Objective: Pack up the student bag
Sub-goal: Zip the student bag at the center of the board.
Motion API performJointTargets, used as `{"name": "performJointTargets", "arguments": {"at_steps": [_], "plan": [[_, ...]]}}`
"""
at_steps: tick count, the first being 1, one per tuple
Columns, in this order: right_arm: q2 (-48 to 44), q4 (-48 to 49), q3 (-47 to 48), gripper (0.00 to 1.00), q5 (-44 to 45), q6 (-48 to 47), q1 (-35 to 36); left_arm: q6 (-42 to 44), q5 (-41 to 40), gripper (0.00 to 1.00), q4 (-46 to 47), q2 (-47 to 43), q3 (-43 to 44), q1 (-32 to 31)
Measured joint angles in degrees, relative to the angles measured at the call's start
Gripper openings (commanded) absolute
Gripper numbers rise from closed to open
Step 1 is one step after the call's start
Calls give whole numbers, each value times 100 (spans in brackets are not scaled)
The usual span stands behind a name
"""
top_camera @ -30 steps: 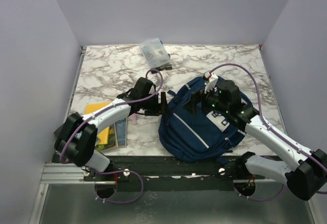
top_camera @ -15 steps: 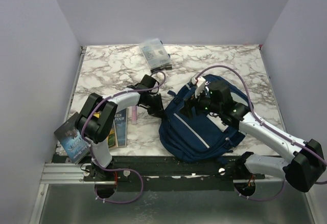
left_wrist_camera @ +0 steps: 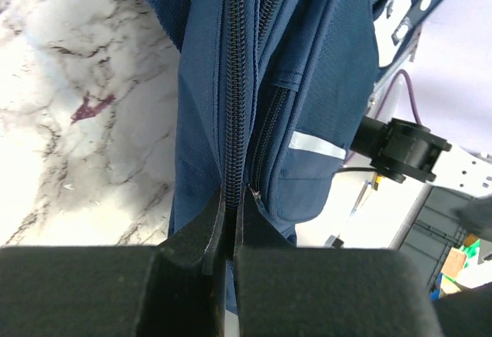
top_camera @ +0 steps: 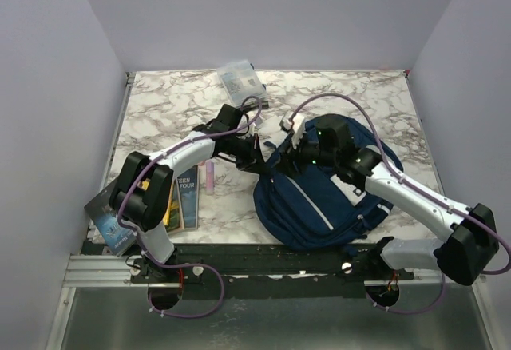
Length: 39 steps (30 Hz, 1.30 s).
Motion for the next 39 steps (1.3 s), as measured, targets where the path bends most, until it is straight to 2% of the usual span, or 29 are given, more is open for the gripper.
{"name": "performJointTargets", "arguments": {"at_steps": [1, 5, 7, 12, 15, 22, 30, 35, 37, 39], "plan": [[96, -72, 264, 56, 74, 428, 9, 2, 44, 0, 17, -39, -4, 9], [223, -199, 905, 27, 122, 2529, 7, -50, 278, 0, 92, -144, -4, 50], [221, -258, 905, 20, 70, 3558, 4, -103, 387, 0, 131, -170, -7, 90], [-20, -247, -131, 17, 236, 5952, 160, -264, 629, 0, 330, -254, -98, 138], [-46, -603, -387, 19, 737, 6813, 496, -354, 763, 0, 424, -304, -157, 138], [-94, -898, -387, 23, 1952, 7770, 1246, -402, 885, 0, 573, -411, -223, 146], [-306, -1067, -511, 24, 2734, 8137, 1353, -400, 887, 0, 702, -555, -236, 151], [-382, -1069, -581, 33, 2944, 8251, 1355, -396, 887, 0, 710, -555, -243, 151], [-446, -1067, -595, 32, 2997, 8277, 1357, -398, 890, 0, 708, -555, -243, 151], [-535, -1062, -625, 25, 3060, 8286, 1355, -398, 898, 0, 708, -555, -243, 151]]}}
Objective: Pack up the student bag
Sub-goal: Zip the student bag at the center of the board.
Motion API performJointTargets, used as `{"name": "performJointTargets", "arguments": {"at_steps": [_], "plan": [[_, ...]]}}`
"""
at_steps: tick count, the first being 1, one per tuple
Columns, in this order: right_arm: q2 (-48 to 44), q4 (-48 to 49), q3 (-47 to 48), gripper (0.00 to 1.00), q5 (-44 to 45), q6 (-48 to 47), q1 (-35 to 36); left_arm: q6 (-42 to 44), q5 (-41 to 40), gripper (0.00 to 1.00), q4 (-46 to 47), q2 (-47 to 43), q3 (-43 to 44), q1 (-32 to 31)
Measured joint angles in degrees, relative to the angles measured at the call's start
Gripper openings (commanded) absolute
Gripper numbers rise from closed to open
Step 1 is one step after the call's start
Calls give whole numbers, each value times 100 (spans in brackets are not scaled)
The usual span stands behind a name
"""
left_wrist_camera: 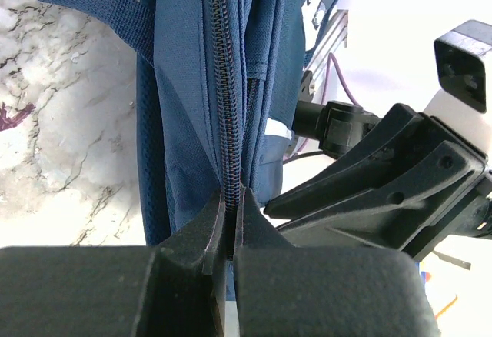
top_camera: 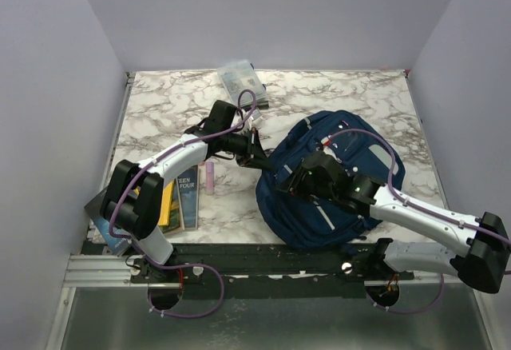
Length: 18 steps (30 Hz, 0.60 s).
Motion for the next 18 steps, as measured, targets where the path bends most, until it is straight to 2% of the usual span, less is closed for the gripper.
{"name": "performJointTargets", "arguments": {"at_steps": [5, 18], "plan": [[-195, -72, -52, 21, 278, 4, -4, 0, 42, 0, 0, 0, 0, 0], [278, 79, 9, 25, 295, -4, 35, 20, 42, 0, -4, 0, -7, 2]]}}
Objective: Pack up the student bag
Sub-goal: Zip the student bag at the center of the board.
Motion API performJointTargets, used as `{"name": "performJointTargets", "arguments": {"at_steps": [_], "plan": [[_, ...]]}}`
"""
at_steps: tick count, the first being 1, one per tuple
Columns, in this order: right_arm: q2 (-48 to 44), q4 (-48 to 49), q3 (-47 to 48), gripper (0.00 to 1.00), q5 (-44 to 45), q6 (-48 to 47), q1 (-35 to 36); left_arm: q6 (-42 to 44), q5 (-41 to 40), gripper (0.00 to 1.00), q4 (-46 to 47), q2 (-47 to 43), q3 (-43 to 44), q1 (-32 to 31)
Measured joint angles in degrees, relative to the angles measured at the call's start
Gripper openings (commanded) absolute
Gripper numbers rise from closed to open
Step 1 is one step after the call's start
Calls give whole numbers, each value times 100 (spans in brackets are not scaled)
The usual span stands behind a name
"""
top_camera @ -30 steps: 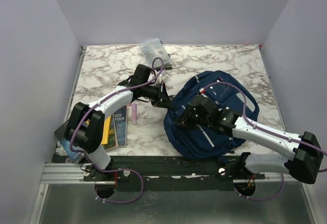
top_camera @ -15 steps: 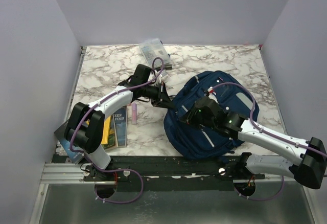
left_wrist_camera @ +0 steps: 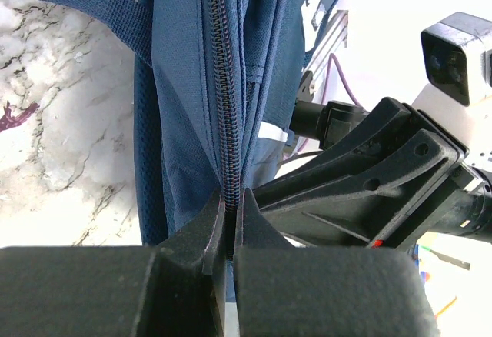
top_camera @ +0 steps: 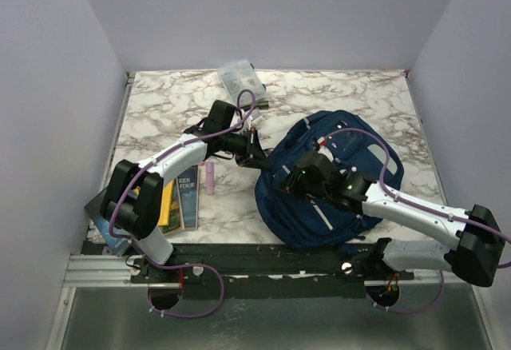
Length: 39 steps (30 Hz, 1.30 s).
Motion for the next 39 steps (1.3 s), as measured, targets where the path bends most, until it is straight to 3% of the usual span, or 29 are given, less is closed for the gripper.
{"name": "performJointTargets", "arguments": {"at_steps": [24, 39], "plan": [[-289, 730, -579, 38, 313, 938, 372, -31, 68, 0, 107, 0, -55, -33], [319, 752, -52, 33, 831, 905, 407, -28, 61, 0, 186, 0, -57, -44]]}}
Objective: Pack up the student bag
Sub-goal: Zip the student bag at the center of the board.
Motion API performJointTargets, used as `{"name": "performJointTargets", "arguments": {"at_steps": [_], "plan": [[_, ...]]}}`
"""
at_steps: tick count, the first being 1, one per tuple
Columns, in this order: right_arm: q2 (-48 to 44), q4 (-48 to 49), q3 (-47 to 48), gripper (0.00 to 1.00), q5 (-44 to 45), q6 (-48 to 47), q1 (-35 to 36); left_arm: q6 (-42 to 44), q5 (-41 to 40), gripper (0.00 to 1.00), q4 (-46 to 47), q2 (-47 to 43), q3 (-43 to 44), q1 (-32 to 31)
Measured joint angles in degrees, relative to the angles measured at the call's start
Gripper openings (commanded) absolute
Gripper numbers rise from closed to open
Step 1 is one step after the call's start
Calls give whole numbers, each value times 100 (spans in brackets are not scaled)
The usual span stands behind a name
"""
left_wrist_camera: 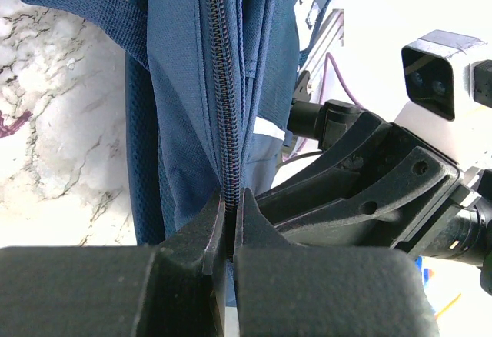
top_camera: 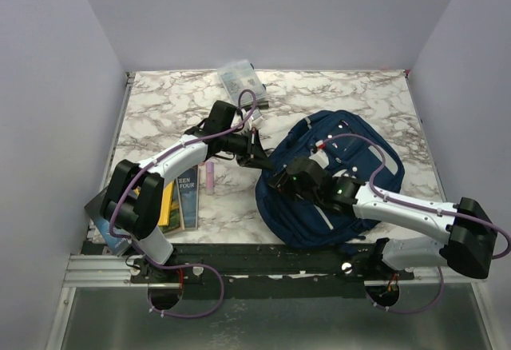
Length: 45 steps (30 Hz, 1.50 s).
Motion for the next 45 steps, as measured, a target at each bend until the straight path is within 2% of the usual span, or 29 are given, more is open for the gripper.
{"name": "performJointTargets", "arguments": {"at_steps": [4, 8, 9, 13, 22, 29, 35, 42, 43, 45], "plan": [[76, -79, 70, 23, 87, 24, 7, 0, -4, 0, 20, 0, 0, 0], [131, -179, 125, 3, 177, 74, 9, 2, -4, 0, 22, 0, 0, -7], [142, -223, 146, 1, 192, 70, 9, 2, -4, 0, 22, 0, 0, -13], [144, -295, 155, 1, 199, -229, 9, 13, -7, 0, -9, 2, 0, -15], [192, -225, -9, 1, -133, -1991, 122, 219, 0, 0, -481, 326, 232, 157], [-254, -225, -752, 1, -374, -2000, 238, 463, 2, 0, -1172, 632, 343, 216], [-793, -326, -728, 1, -304, -2212, 249, 549, 87, 0, -1311, 667, 560, 321], [-680, -385, -188, 0, -254, -2623, 262, 654, 81, 0, -1300, 667, 564, 299], [-671, -398, -149, 0, -278, -2686, 262, 654, 76, 7, -1303, 667, 564, 299], [-588, -490, -13, 1, -317, -2754, 262, 669, 37, 38, -1309, 664, 570, 293]]}}
